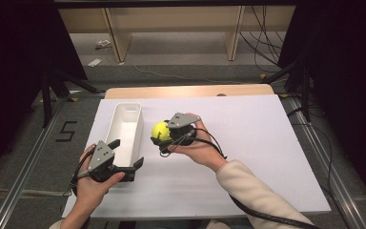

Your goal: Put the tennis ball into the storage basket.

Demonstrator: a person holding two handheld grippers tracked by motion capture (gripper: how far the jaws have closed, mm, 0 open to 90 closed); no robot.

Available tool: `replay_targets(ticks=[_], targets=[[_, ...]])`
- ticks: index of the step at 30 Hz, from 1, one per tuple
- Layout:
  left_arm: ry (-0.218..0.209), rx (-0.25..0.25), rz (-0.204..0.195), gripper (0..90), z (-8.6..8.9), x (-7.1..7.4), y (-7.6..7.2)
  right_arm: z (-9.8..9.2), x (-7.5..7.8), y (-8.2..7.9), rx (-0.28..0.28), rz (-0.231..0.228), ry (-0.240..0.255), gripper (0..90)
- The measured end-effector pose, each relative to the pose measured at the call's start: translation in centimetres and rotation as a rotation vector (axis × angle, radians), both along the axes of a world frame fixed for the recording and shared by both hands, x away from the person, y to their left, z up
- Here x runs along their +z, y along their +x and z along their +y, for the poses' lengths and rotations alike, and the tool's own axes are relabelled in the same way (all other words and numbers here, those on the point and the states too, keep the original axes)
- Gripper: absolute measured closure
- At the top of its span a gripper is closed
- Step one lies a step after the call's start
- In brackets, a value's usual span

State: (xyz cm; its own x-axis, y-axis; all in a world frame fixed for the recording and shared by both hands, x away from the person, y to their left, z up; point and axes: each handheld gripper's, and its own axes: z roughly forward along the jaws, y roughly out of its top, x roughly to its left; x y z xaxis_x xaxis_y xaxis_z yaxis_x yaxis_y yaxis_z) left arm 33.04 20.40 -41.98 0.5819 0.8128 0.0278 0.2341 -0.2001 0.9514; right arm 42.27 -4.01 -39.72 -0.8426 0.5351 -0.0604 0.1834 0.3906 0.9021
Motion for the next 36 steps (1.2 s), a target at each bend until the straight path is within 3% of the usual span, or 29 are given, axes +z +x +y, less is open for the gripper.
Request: replay_targets(ticks=[36], targets=[[-0.001, 0.004, -0.003, 0.0, 0.0, 0.1, 0.0, 1.4, 0.6, 0.6, 0.013, -0.002, 0.004, 26.5]])
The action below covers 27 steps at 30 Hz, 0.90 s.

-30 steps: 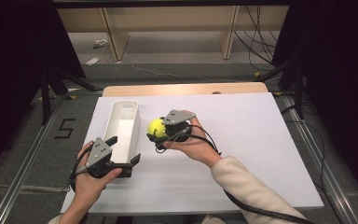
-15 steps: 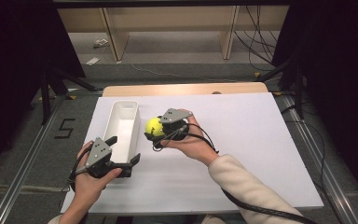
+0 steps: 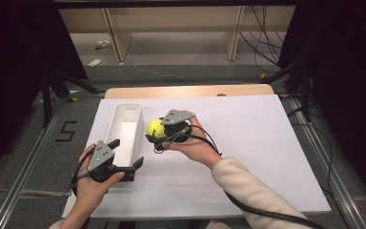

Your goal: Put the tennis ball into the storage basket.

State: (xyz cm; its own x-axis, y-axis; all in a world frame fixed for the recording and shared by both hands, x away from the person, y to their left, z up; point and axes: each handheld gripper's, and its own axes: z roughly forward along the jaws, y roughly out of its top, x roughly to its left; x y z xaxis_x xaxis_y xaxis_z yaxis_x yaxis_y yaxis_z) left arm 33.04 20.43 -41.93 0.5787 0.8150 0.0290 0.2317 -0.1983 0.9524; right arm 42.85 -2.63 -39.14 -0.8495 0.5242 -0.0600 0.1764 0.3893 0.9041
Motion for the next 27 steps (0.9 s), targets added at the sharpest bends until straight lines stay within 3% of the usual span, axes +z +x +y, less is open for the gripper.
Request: replay_targets(ticks=[27], targets=[[0.001, -0.005, -0.002, 0.0, -0.02, 0.02, -0.01, 0.91, 0.33, 0.4, -0.001, -0.003, 0.009, 26.6]])
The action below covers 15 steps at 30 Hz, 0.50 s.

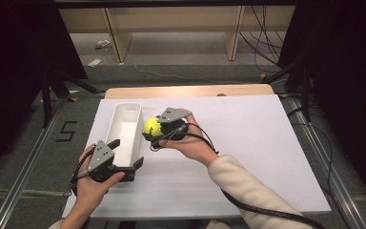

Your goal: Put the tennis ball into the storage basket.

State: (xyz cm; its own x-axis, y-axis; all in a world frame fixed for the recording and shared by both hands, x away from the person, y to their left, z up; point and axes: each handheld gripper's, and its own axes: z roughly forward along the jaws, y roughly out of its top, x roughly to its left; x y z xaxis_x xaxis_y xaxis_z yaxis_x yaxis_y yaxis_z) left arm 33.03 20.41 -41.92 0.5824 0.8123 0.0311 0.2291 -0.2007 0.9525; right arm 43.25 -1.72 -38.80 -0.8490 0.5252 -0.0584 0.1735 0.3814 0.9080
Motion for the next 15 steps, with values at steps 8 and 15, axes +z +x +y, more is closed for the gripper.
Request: replay_targets(ticks=[8, 15], targets=[[0.0, -0.001, 0.0, 0.0, 0.02, 0.0, -0.01, 0.4, -0.02, 0.07, 0.001, 0.008, -0.001, 26.6], [0.002, -0.002, 0.001, 0.0, 0.01, 0.03, -0.03, 0.6, 0.04, 0.1, -0.001, 0.012, 0.002, 26.6]])
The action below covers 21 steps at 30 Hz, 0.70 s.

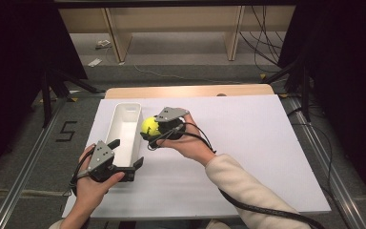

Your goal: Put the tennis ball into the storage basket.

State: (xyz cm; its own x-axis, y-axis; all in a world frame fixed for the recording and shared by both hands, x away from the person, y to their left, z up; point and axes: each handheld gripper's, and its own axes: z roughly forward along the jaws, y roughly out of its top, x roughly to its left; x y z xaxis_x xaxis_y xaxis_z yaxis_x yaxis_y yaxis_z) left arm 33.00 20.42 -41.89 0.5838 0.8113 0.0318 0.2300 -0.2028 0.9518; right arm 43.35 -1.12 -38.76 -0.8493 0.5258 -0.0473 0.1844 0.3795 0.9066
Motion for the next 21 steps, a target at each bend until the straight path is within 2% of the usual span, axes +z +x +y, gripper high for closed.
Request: replay_targets(ticks=[21], targets=[[0.002, 0.002, 0.0, 0.0, -0.01, 0.0, -0.02, 0.5, -0.04, 0.23, 0.001, 0.002, 0.006, 26.6]])
